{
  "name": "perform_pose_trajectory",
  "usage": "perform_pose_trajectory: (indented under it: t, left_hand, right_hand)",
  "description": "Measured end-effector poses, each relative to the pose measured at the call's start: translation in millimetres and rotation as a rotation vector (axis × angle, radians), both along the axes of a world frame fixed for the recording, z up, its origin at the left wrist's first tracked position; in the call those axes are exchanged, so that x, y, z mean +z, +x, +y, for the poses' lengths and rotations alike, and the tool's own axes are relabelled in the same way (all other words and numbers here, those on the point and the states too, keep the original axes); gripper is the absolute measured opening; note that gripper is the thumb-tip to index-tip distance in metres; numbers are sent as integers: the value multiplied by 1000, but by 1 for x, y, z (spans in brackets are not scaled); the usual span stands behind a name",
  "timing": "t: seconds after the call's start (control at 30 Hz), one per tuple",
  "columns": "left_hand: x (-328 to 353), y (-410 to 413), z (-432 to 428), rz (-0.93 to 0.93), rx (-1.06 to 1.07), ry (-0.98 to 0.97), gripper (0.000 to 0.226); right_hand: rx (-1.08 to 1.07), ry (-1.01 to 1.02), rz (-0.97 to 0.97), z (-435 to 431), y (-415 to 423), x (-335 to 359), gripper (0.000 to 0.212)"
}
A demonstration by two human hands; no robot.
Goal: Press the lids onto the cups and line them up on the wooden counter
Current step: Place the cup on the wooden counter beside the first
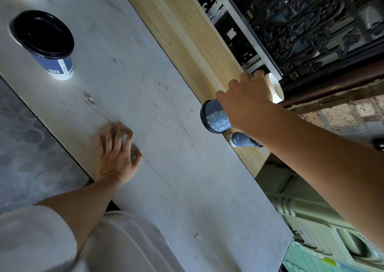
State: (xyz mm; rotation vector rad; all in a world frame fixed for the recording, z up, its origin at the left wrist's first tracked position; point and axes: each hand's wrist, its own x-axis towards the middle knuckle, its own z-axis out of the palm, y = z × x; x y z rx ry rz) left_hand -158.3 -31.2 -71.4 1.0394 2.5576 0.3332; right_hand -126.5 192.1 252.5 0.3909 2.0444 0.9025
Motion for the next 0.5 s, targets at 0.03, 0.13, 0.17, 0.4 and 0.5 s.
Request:
perform_pose_trajectory:
  t: [0.03,0.13,0.17,0.4,0.5]
  left_hand:
    - [0,0,0,1,-1,-3,80]
    - [1,0,0,-2,-2,-6,80]
    - [1,0,0,-2,-2,-7,80]
    - [-1,-1,0,-3,-2,-9,78]
    - [-1,0,0,-2,1,-11,79]
  right_hand:
    - [-1,1,0,0,0,0,53]
    - [-6,2,-2,1,0,0,52]
    - [-8,1,-3,1,0,0,52]
    - [-5,7,10,-1,-1,-1,52]
    - [4,-1,19,-1,-1,0,51]
